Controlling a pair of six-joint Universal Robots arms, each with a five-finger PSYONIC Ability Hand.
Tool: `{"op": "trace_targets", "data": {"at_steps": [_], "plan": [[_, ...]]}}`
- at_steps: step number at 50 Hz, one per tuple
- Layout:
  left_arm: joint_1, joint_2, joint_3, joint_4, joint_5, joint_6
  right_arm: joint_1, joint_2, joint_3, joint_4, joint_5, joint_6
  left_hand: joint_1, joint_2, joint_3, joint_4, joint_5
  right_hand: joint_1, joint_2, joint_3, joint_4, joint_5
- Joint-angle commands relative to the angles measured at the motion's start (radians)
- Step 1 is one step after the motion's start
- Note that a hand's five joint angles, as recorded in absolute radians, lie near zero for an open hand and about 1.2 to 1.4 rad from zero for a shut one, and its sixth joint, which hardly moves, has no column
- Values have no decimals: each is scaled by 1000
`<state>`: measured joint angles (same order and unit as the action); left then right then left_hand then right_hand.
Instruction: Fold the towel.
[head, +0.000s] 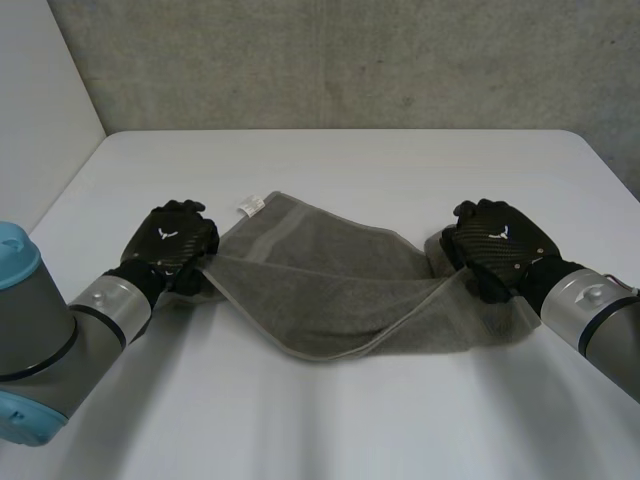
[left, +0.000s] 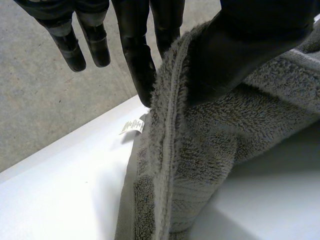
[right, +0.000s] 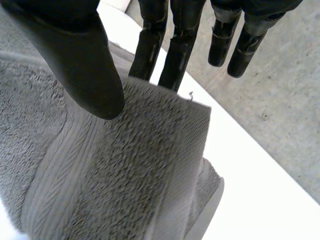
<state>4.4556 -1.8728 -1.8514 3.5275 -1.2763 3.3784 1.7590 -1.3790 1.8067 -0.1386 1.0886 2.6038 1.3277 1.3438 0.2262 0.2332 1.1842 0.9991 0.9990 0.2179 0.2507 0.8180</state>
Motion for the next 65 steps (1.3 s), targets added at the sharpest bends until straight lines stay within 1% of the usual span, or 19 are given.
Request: {"op": "trace_targets", "data": {"at_steps": [1, 2, 4, 9, 16, 18, 19, 21, 33, 41, 44, 46, 51, 59, 60, 61, 62, 64, 65], "plan": [[1, 0, 0, 1, 0, -1, 4, -18, 3, 30, -3, -4, 69, 52, -52, -59, 37, 87, 87, -43, -76, 93], [1, 0, 0, -1, 0, -1, 4, -18, 3, 30, -3, -4, 69, 52, -52, -59, 37, 87, 87, -43, -76, 94], [1, 0, 0, -1, 0, -1, 2, -11, 0, 56, -3, -30, 69, 52, -52, -59, 37, 172, 172, -43, -76, 178], [1, 0, -2, -2, 2, -1, 4, 14, -4, 102, -3, -100, 69, 52, -52, -59, 37, 187, 187, -43, -76, 193], [1, -3, -2, -7, 2, -1, -1, 57, -12, 172, 10, -209, 69, 52, -52, -59, 37, 93, 93, -43, -76, 99], [1, -3, -2, -7, 2, -1, -4, 61, -14, 174, 17, -237, 69, 52, -52, -59, 37, 5, 5, -43, -76, 12], [2, -5, 0, -7, 3, -1, -4, 61, -14, 174, 17, -237, 69, 52, -52, -59, 37, 5, 5, -43, -76, 11], [2, -5, -2, -7, 2, -1, -7, 64, -14, 172, 25, -243, 69, 52, -52, -59, 37, -133, -133, -43, -76, -126], [8, -6, 0, -5, 3, 1, -4, 72, -15, 188, 28, -248, 69, 52, -52, -59, 37, -142, -142, -43, -76, -135], [11, -6, 0, -7, 3, 1, 4, 69, -15, 280, 30, -269, 69, 52, -52, -59, 37, -151, -151, -43, -76, -144], [10, -6, 0, -7, 3, 1, 2, 69, -15, 330, 44, -294, 69, 52, -52, -59, 37, -154, -154, -43, -76, -147], [10, -6, 0, -5, 3, 1, 4, 69, -7, 369, 72, -321, 69, 52, -52, -59, 37, -168, -168, -43, -76, -162], [10, -6, 0, -7, 3, 1, 4, 67, 5, 384, 112, -332, 69, 52, -52, -59, 37, -171, -171, -43, -76, -165], [8, -6, 0, -7, 3, 1, 2, 67, 20, 386, 119, -333, 69, 52, -52, -59, 37, -154, -154, -43, -76, -147], [8, -6, 0, -7, 3, 1, 1, 67, 20, 390, 119, -333, 69, 52, -52, -59, 37, -110, -110, -43, -76, -104], [10, -6, 0, -7, 2, 1, -1, 67, 22, 392, 117, -338, 69, 52, -52, -59, 37, 56, 56, -43, -76, 63], [10, -6, 0, -7, 2, 1, -1, 67, 22, 392, 117, -338, 69, 52, -52, -59, 37, 58, 58, -43, -76, 64], [10, -6, 0, -12, 3, 3, -4, 64, 22, 401, 108, -356, 69, 52, -52, -59, 37, 396, 396, -43, -76, 402], [10, -6, 0, -12, 3, 3, -4, 64, 22, 401, 108, -356, 69, 52, -52, -59, 37, 397, 397, -43, -76, 404]]}}
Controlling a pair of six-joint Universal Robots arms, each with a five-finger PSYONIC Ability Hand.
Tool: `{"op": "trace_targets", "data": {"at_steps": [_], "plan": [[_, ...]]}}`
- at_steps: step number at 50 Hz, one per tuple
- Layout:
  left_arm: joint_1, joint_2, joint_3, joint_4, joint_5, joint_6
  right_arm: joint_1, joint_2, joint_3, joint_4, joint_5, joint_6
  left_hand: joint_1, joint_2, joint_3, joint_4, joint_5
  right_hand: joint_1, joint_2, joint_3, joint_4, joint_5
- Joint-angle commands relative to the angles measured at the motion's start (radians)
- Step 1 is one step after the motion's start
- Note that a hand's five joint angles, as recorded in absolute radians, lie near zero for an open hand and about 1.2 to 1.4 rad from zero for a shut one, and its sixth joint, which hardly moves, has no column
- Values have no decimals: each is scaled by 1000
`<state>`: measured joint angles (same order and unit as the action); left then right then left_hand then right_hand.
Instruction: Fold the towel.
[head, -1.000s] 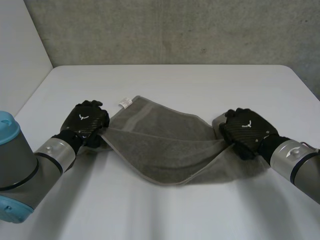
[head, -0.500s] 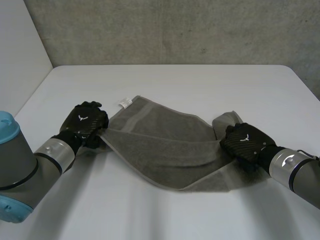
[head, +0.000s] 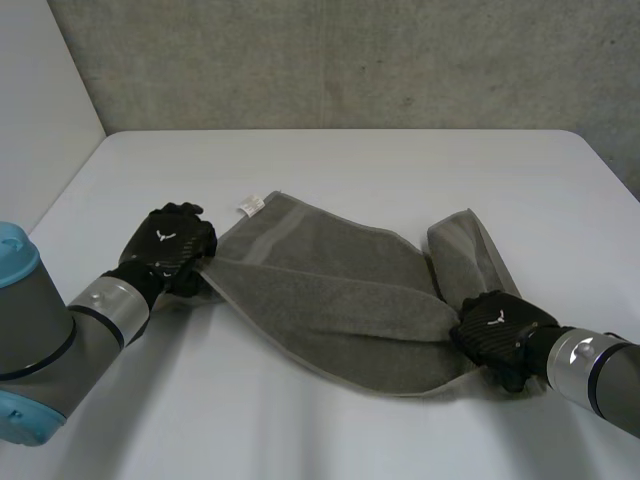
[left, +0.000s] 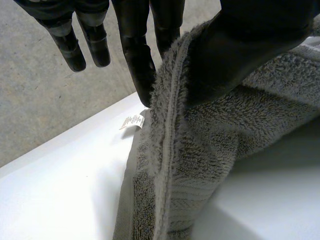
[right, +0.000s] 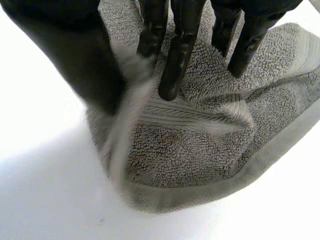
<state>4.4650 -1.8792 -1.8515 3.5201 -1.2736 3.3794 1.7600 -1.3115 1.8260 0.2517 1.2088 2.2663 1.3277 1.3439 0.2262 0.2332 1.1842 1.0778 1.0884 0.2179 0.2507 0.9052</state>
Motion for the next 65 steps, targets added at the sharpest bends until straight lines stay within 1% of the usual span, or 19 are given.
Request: {"op": "trace_targets", "data": {"at_steps": [1, 5, 8, 14, 18, 24, 29, 31, 34, 36, 40, 42, 44, 45, 47, 49, 53, 58, 65], "plan": [[0, 2, 0, -12, 0, 3, -10, -8, -11, 27, -18, -21, 69, 52, -52, -59, 37, 318, 308, -43, -76, 317], [-1, 35, 11, -90, 0, 17, -11, -48, -36, 74, -37, -14, 69, 52, -52, -59, 37, 318, 308, -43, -76, 317], [6, 98, 21, -156, 0, 29, -16, -144, -71, 109, -58, 6, 69, 52, -52, -59, 37, 318, 308, -43, -76, 317], [31, 189, 72, -222, 3, 26, -92, -222, -229, 106, -170, 214, 69, 52, -52, -59, 37, 318, 308, -43, -76, 317], [27, 206, 113, -245, 3, 28, -97, -221, -298, 103, -192, 269, 69, 52, -52, -59, 37, 318, 308, -43, -76, 317], [17, 180, 172, -247, 7, 28, -85, -114, -444, 86, -186, 288, 69, 52, -52, -59, 37, 318, 308, -43, -76, 317], [14, 29, 282, -245, -1, 29, -59, 41, -593, 70, -172, 289, 69, 52, -52, -59, 37, 318, 308, -43, -76, 317], [2, -101, 406, -247, -4, 28, -30, 147, -698, 32, -155, 291, 69, 52, -52, -59, 37, 318, 308, -43, -76, 317], [-7, -225, 548, -240, -4, 29, -14, 210, -761, 1, -138, 291, 69, 52, -52, -59, 37, 318, 308, -43, -76, 317], [-13, -279, 630, -236, -1, 28, 15, 308, -896, -61, -101, 294, 69, 52, -52, -59, 37, 318, 308, -43, -76, 317], [-18, -339, 795, -202, -21, 26, 30, 368, -1077, -121, -48, 302, 69, 52, -52, -59, 37, 318, 308, -43, -76, 317], [-24, -318, 886, -127, -70, 14, 36, 374, -1171, -152, -18, 328, 69, 52, -52, -59, 37, 318, 308, -43, -76, 317], [-33, -278, 891, -75, -87, 11, 45, 333, -1299, -221, 50, 469, 69, 52, -52, -59, 37, 318, 308, -43, -76, 317], [-41, -214, 876, -9, -96, 8, 46, 333, -1300, -221, 51, 470, 69, 52, -52, -59, 37, 318, 308, -43, -76, 317], [-38, -143, 838, 58, -99, 0, 30, 247, -1266, -281, 68, 649, 69, 52, -52, -59, 37, 318, 308, -43, -76, 317], [-27, -86, 783, 122, -98, -12, 24, 220, -1216, -301, 60, 704, 69, 52, -52, -59, 37, 318, 308, -43, -76, 317], [-21, -20, 648, 224, -76, -20, 24, 184, -1081, -307, 32, 705, 69, 52, -52, -59, 37, 318, 308, -43, -76, 317], [8, -18, 505, 191, -46, -15, 13, 68, -768, -330, 3, 599, 69, 52, -52, -59, 37, 318, 308, -43, -76, 317], [49, -15, 249, 155, 8, 23, -39, 5, -471, -399, -21, 562, 69, 52, -52, -59, 37, 318, 308, -43, -76, 317]]}}
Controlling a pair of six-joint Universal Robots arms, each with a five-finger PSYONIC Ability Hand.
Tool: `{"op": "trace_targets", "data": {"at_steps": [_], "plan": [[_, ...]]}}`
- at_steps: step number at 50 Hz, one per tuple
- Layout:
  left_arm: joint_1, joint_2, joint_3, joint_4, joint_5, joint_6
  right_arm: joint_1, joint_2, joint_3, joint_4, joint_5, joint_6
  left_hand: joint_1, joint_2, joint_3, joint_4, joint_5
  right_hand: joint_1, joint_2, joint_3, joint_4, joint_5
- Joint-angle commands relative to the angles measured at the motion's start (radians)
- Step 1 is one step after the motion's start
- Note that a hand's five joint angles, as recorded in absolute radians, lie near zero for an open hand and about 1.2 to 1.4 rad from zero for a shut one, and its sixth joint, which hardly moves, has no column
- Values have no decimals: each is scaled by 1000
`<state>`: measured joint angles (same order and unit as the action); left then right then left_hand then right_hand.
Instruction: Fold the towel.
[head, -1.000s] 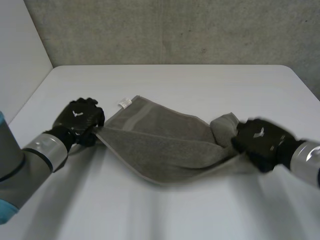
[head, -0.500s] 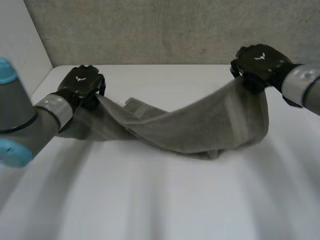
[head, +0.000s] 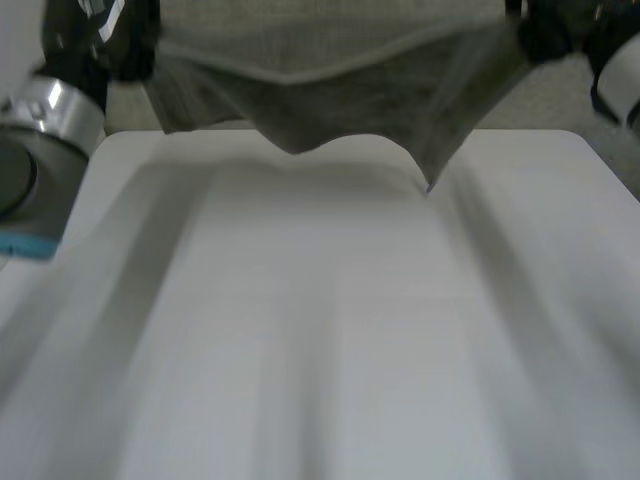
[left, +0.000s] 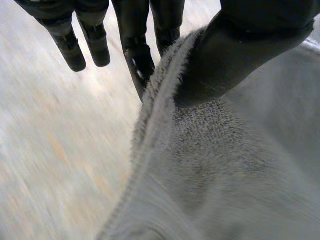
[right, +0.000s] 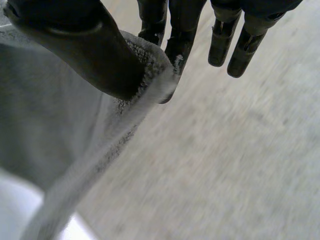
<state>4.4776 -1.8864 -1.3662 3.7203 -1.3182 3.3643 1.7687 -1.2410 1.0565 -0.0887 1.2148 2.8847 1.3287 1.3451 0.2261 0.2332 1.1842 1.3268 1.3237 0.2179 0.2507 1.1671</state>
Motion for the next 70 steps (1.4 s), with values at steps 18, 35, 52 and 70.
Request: {"op": "trace_targets", "data": {"at_steps": [18, 35, 52, 70], "plan": [[42, 12, -560, -85, 70, 213, -156, -248, 861, -212, -202, -55, 68, 51, -52, -59, 37, 69, 73, -43, -76, 55], [26, -54, -550, -51, -90, 219, -176, -262, 896, -217, -222, -47, -815, -831, -52, -59, -845, 69, 73, -43, -76, 55], [23, -68, -496, -37, -236, 219, -232, -275, 878, -209, -209, -30, -983, -999, -52, -59, -1013, 69, 73, -43, -76, 55], [48, 58, -545, -91, -220, 273, -284, -371, 873, -204, -218, 122, 67, 51, -52, -59, 37, 69, 73, -43, -76, 55]]}}
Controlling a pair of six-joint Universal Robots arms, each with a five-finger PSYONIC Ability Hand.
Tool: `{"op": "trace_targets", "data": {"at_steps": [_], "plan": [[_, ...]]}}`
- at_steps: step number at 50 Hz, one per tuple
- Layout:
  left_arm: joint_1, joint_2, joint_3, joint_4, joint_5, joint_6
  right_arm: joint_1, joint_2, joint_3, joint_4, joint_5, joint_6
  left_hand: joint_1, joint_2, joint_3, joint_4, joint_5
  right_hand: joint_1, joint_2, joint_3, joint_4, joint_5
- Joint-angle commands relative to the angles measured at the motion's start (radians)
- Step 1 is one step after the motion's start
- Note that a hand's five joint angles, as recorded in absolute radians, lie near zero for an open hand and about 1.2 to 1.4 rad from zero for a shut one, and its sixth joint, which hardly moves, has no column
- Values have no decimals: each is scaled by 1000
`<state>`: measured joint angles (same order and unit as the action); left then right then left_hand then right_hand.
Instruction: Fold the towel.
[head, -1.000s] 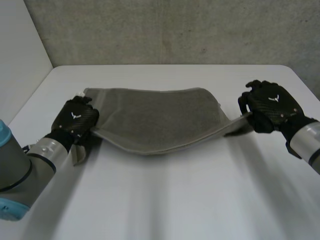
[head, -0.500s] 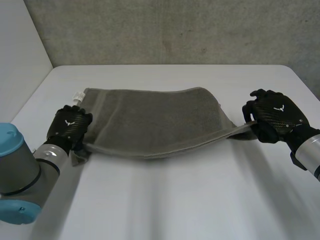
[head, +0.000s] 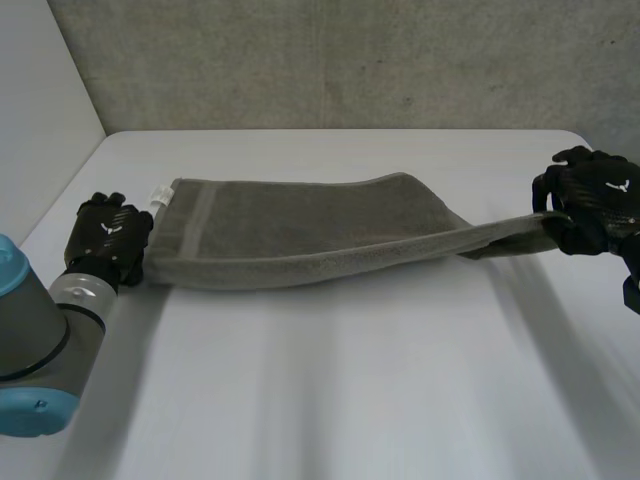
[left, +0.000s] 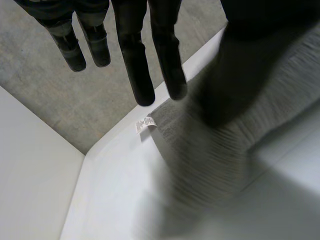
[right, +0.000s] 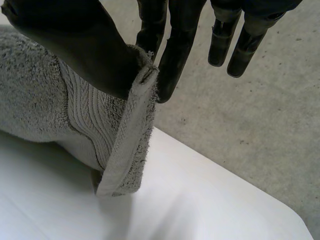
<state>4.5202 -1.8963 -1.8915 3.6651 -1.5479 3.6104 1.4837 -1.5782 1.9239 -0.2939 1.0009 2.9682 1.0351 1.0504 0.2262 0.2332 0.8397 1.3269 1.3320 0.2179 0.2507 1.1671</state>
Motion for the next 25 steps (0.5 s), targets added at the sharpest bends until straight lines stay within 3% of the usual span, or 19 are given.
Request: {"op": "trace_targets", "data": {"at_steps": [1, 13, 25], "plan": [[5, 89, -21, -49, 20, 27, 1, -43, 6, -1, -4, 41, 361, 346, -52, -59, 382, 69, 64, -43, -76, 55], [28, 329, 12, -166, 114, 21, 4, -111, -111, 67, -5, 46, 361, 346, -52, -59, 382, 69, 64, -43, -76, 55], [68, 523, 112, -257, 114, 1, 16, -117, -399, 398, -45, 31, 361, 346, -52, -59, 382, 69, 64, -43, -76, 55]]}}
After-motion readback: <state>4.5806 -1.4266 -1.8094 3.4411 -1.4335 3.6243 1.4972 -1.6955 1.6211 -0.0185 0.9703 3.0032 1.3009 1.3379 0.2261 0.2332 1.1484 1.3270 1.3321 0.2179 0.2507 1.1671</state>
